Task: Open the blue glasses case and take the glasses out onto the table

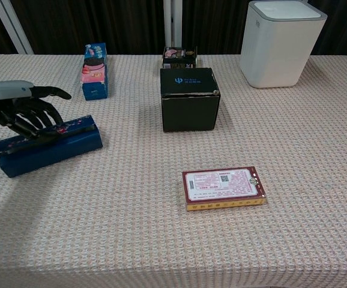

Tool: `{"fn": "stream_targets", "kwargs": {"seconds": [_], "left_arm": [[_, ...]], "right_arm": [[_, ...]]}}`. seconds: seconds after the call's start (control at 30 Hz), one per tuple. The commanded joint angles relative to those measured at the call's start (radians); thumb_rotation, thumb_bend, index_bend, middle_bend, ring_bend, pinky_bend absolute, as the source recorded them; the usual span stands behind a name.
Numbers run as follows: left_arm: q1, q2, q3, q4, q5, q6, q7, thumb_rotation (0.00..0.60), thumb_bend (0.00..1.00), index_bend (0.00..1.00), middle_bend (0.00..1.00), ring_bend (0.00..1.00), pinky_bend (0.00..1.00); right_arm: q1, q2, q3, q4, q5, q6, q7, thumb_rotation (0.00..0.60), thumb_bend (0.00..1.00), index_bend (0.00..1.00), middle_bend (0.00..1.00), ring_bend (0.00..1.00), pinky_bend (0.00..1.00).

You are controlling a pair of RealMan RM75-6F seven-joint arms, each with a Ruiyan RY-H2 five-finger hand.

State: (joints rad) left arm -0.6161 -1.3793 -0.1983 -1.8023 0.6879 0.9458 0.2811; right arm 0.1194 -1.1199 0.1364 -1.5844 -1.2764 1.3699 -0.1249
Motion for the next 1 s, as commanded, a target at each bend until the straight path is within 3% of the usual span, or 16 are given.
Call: {"fn": "stream_targets", "kwargs": {"seconds": [0.03,0.2,0.27,0.43,0.73,0.87,1.0], "left_arm": [[-0.017,0.040,-0.027,-0.002,-0.067,-0.058,-0.050,0.600,0.40,0.10,0.51,0.28,0.26],[-0.038,0.062,-0.021,0.010,-0.124,-0.094,-0.071,0.600,0.40,0.12,0.37,0.12,0.17],[-0.042,0.064,-0.019,0.015,-0.122,-0.097,-0.078,0.600,0.40,0.12,0.25,0.05,0.14],[-0.047,0.056,-0.002,0.039,-0.103,-0.075,-0.081,0.600,0.39,0.08,0.02,0.00,0.09],[-0.040,-0.017,0.033,0.122,-0.006,0.081,-0.019,0.600,0.39,0.01,0.00,0.00,0.01],[-0.015,-0.078,0.054,0.186,0.140,0.239,0.025,0.600,0.38,0.01,0.00,0.00,0.00],[0.011,-0.105,0.071,0.207,0.245,0.334,0.047,0.600,0.35,0.01,0.00,0.00,0.00]], "right_arm": [[0.000,0.000,-0.001,-0.002,0.000,0.000,-0.003,0.600,0.31,0.00,0.00,0.00,0.00],[0.002,-0.001,-0.004,-0.006,0.003,-0.005,-0.016,0.600,0.31,0.00,0.00,0.00,0.00],[0.003,0.000,-0.006,-0.009,0.003,-0.009,-0.017,0.600,0.31,0.00,0.00,0.00,0.00],[0.004,0.001,-0.007,-0.014,0.001,-0.008,-0.019,0.600,0.31,0.00,0.00,0.00,0.00],[0.001,0.004,-0.009,-0.020,-0.001,-0.003,-0.021,0.600,0.31,0.00,0.00,0.00,0.00],[0.002,0.005,-0.009,-0.020,-0.001,-0.003,-0.022,0.600,0.31,0.00,0.00,0.00,0.00],[0.004,0.004,-0.008,-0.021,-0.001,-0.003,-0.023,0.600,0.31,0.00,0.00,0.00,0.00]]}}
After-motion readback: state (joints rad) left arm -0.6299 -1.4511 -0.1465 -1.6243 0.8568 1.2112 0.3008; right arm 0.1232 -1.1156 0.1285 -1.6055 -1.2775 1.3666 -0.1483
